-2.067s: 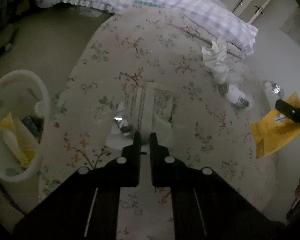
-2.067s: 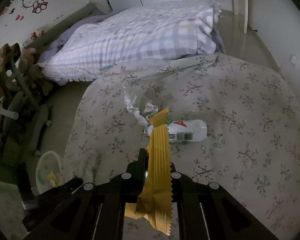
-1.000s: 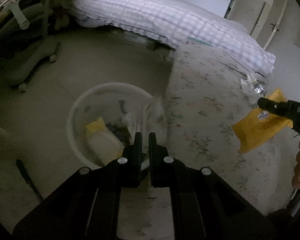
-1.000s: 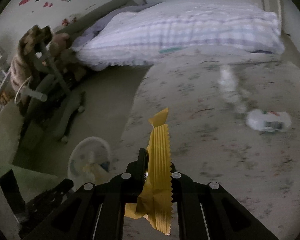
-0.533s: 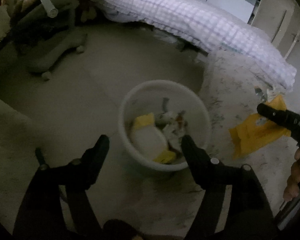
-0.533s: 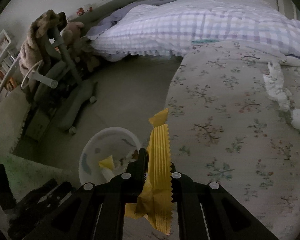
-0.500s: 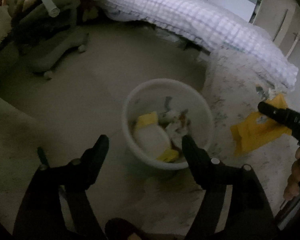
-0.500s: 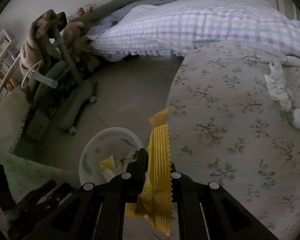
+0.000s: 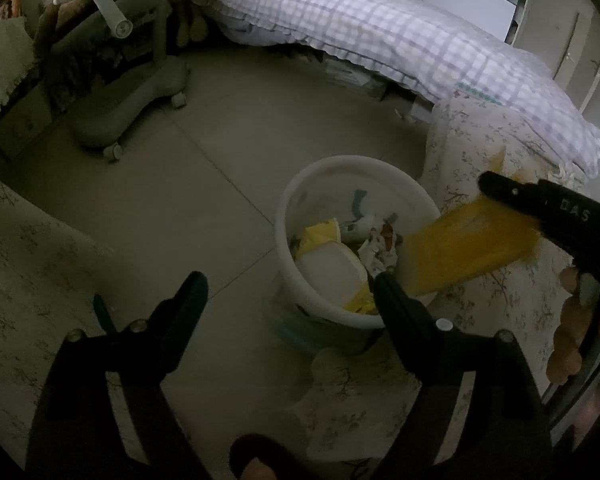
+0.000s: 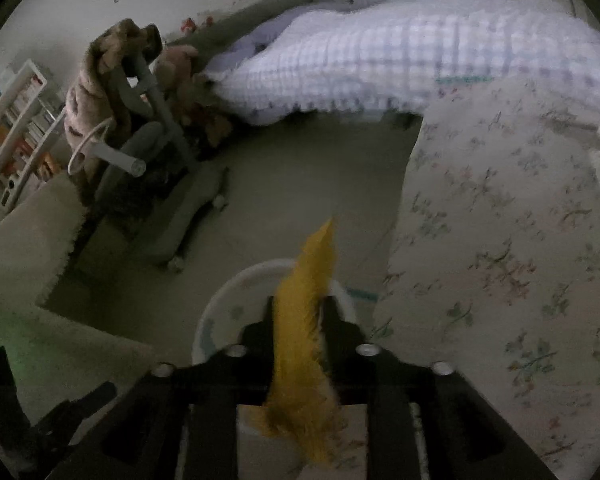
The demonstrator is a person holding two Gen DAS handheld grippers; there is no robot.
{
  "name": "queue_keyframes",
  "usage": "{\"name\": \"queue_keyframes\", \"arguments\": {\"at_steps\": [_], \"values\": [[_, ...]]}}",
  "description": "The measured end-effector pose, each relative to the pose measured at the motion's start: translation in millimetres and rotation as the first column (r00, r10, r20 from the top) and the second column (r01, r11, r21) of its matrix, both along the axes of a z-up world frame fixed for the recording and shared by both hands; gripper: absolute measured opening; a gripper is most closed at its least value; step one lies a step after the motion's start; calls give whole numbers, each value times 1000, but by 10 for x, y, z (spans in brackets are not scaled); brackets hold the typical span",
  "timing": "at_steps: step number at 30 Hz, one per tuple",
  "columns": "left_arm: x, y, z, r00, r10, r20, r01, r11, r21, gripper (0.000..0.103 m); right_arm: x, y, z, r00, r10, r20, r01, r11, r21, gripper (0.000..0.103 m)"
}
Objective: Collect trash
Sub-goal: 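Drop the white paper into the wastebasket with the left tool while the right drops the yellow wrapper, then move the right tool to the white bottle while the left approaches the crumpled tissue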
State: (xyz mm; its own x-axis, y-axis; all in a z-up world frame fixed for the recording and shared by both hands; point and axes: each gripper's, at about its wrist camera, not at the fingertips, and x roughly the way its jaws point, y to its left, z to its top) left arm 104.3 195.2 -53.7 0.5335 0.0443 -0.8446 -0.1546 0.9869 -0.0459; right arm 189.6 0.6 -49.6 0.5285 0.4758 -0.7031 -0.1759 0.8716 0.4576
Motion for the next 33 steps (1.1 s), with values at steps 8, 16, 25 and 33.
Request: {"name": "queue_keyframes", "arguments": {"at_steps": [8, 16, 25, 33], "values": [[3, -28, 27, 1000, -10, 1, 10, 1000, -1, 85, -115, -92, 144, 999, -17, 52, 18, 1000, -15, 68], [-23, -143, 126, 999, -23, 22, 24, 999, -24, 86, -195, -410, 240, 999, -44, 29, 45, 998, -53, 68], [21, -482, 277, 996, -67, 55, 71, 995, -71, 97, -354, -1111, 530, 990, -132, 57, 139, 981, -134, 70], [97, -845, 405, 990, -114, 80, 123, 986, -112, 99, -527, -1776, 671, 972, -225, 64, 234, 943, -237, 76]]}}
